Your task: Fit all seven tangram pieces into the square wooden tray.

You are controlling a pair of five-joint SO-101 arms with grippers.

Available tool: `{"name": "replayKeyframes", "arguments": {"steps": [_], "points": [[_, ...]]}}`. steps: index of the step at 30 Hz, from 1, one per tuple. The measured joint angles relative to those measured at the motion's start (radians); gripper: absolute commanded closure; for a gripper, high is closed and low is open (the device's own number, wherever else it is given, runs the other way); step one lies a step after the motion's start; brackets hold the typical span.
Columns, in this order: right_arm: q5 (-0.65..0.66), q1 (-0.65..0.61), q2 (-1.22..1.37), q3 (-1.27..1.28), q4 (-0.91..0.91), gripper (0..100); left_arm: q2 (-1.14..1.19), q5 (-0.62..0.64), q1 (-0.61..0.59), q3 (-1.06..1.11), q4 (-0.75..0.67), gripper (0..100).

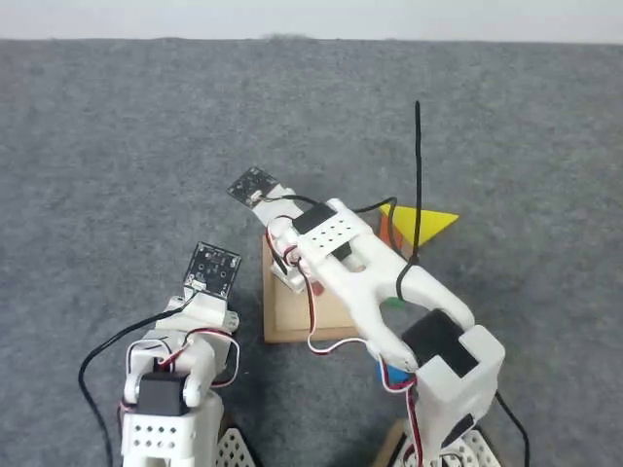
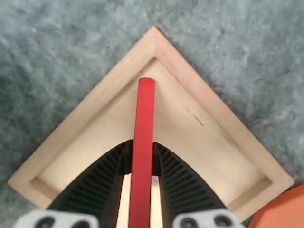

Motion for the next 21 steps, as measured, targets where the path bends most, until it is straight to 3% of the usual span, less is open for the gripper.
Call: {"name": "replayKeyframes", "arguments": {"steps": [5,21], "points": [[0.0,-0.002,0.0,0.0,-0.011,80.9,0.0,0.0,0.0,0.0,0.0,98],[0.002,0.129,0.002,-0.087,-0.014,81.3,0.0,0.0,0.0,0.0,0.0,98]]}}
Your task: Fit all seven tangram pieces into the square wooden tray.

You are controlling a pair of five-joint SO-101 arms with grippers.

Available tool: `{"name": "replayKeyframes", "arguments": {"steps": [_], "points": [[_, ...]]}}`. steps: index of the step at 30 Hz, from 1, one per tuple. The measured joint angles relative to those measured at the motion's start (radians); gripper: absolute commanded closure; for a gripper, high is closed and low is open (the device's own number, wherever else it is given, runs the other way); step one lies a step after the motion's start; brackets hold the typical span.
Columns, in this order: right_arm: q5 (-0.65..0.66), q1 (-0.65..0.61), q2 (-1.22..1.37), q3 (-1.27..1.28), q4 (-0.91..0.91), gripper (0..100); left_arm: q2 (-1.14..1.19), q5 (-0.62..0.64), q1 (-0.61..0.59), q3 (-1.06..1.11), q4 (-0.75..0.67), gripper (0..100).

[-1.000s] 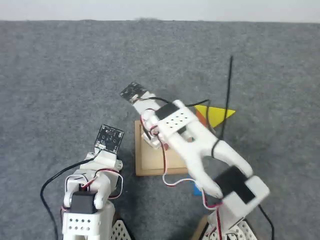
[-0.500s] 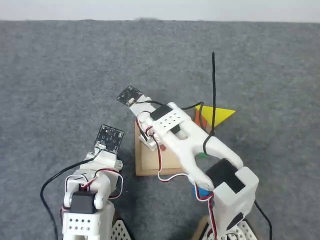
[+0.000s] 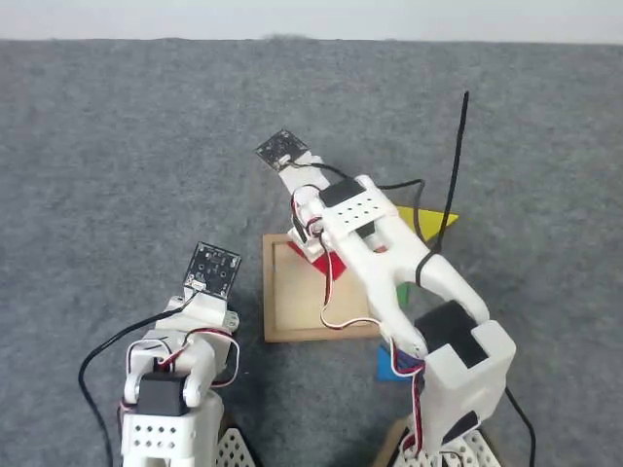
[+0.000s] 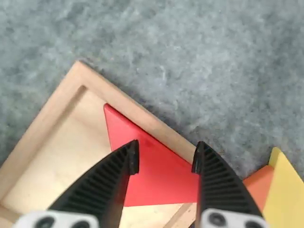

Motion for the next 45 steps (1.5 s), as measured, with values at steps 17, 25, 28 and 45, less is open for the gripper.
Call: {"name": "replayKeyframes", "arguments": {"steps": [17,25,28,45], "points": [[0.0,0.137,-0.315,0.387,-0.153,98.3,0.0,0.0,0.0,0.0,0.0,98],[0.0,0.103,-0.13,0.279,-0.166,98.3,0.0,0.0,0.0,0.0,0.0,98],[0.0,0.075,-0.104,0.25,-0.167,98.3,0.0,0.0,0.0,0.0,0.0,98],[-0.06,0.068,-0.1,0.226,-0.044,99.1,0.0,0.0,0.0,0.0,0.0,98]]}}
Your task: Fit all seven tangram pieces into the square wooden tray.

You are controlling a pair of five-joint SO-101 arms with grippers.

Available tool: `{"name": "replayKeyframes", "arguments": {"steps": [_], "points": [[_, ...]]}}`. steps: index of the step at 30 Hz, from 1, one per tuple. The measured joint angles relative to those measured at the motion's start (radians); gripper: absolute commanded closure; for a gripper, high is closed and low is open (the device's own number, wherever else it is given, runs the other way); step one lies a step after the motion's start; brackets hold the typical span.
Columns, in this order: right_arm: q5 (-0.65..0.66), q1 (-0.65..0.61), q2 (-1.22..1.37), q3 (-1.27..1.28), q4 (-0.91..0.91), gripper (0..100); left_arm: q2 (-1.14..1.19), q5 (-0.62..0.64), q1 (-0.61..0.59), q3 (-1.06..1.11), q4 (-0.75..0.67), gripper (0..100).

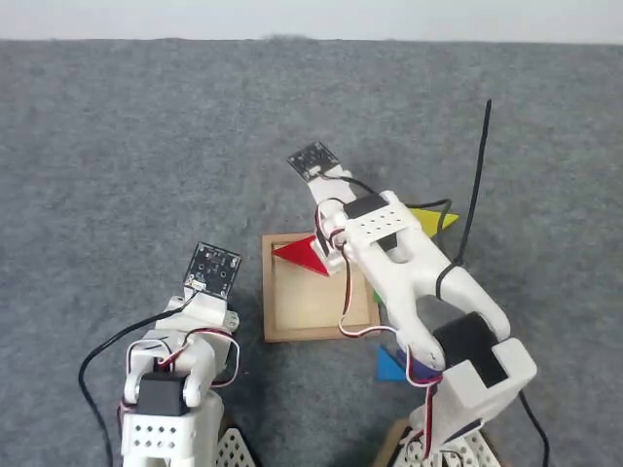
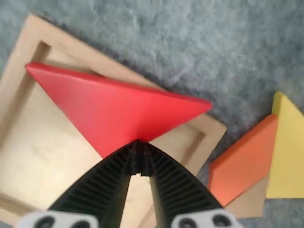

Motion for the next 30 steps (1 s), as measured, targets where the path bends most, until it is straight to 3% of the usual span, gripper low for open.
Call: {"name": "replayKeyframes", "arguments": {"steps": [12,22,30], "points": [[-0.043,-0.006,-0.129,0.018,-0.155,99.0,0.0,0.0,0.0,0.0,0.0,98],[-0.046,-0.006,0.193,-0.212,-0.15,99.1,0.0,0.0,0.0,0.0,0.0,98],[-0.046,0.0,0.172,-0.173,-0.144,99.1,0.0,0.0,0.0,0.0,0.0,98]]}}
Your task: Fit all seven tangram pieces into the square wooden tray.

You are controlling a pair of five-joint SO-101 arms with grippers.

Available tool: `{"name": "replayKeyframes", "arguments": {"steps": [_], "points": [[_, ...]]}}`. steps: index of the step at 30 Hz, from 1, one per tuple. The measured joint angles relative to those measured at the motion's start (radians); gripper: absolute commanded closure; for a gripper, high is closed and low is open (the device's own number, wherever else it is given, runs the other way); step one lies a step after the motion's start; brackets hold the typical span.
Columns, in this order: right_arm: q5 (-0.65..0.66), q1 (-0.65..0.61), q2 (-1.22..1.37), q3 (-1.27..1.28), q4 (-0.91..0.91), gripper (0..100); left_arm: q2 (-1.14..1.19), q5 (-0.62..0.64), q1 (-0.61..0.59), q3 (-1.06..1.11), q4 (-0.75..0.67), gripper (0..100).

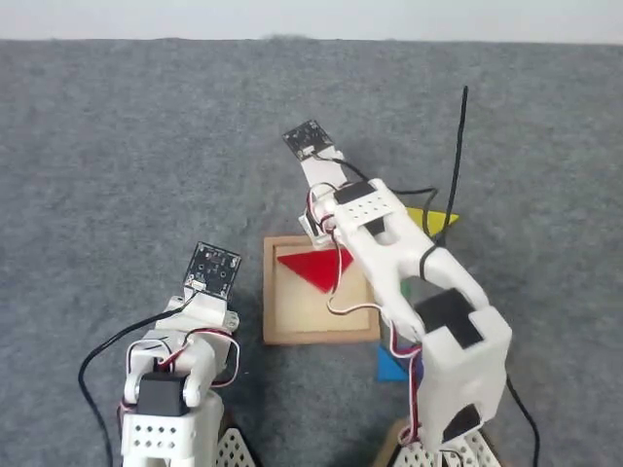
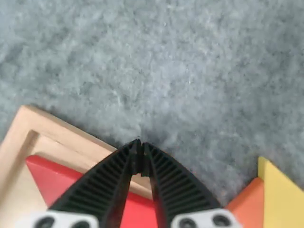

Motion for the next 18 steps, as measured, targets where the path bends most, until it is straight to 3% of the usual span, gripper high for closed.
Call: {"name": "replayKeyframes", "arguments": {"steps": [6,14,18], "points": [[0.0,-0.003,-0.183,0.138,0.002,99.1,0.0,0.0,0.0,0.0,0.0,98],[0.0,-0.006,-0.651,0.448,0.002,99.1,0.0,0.0,0.0,0.0,0.0,98],[0.02,-0.003,-0.675,0.554,0.002,99.1,0.0,0.0,0.0,0.0,0.0,98]]}}
